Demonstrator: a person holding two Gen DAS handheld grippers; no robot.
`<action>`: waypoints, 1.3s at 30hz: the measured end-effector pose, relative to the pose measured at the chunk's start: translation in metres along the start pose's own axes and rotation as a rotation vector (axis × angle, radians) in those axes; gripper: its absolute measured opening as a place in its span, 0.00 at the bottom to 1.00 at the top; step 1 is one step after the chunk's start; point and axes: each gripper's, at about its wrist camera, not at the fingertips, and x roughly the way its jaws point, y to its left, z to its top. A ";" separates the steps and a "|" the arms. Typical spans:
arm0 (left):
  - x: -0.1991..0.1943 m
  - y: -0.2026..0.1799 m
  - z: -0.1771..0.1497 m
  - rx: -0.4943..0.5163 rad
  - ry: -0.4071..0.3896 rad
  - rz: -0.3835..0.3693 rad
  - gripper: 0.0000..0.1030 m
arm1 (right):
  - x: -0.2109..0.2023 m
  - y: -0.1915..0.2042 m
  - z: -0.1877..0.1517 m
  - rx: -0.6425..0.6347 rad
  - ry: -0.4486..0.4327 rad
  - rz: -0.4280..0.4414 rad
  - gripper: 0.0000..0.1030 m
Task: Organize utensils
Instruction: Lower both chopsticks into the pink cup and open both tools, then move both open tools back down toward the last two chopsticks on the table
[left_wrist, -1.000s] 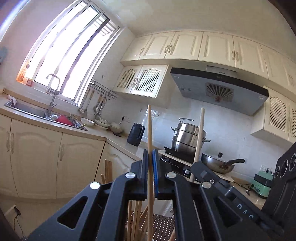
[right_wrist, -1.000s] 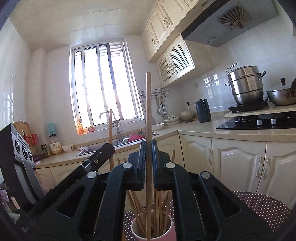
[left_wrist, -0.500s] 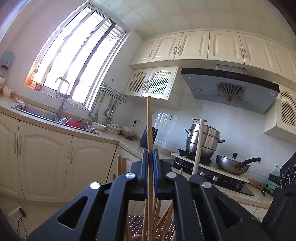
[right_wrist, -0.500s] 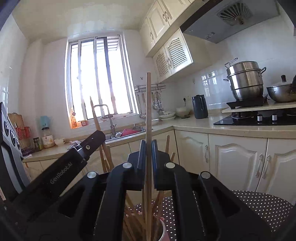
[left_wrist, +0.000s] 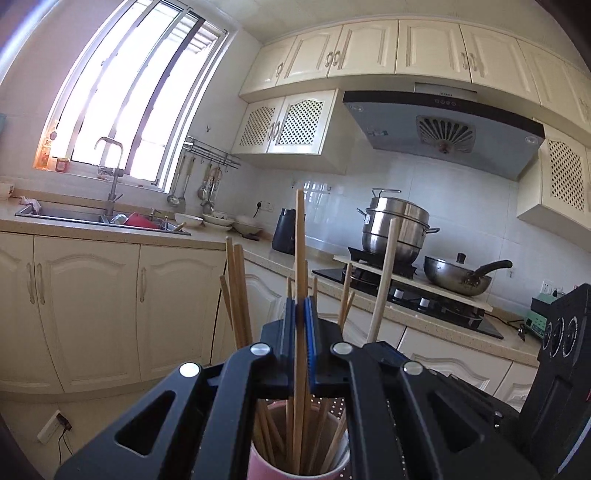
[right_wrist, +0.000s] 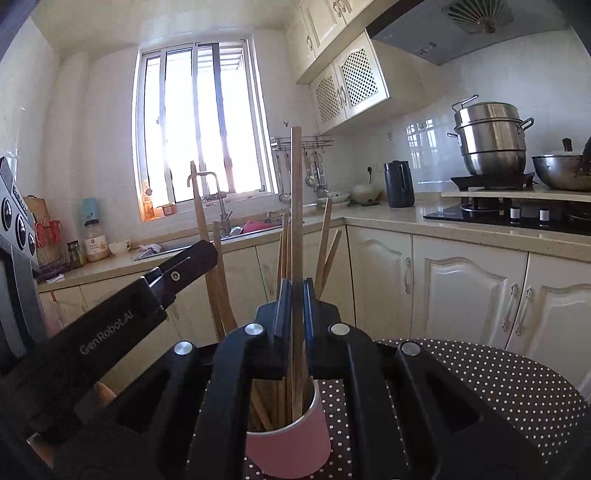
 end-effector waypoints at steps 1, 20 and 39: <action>-0.001 -0.001 -0.002 0.006 0.016 0.007 0.06 | -0.002 -0.001 -0.002 0.008 0.007 -0.002 0.07; -0.062 -0.008 0.005 0.087 0.055 0.103 0.52 | -0.055 0.011 0.007 0.004 0.016 -0.058 0.42; -0.153 -0.047 0.000 0.192 0.028 0.113 0.66 | -0.145 0.035 0.002 -0.055 -0.001 -0.066 0.48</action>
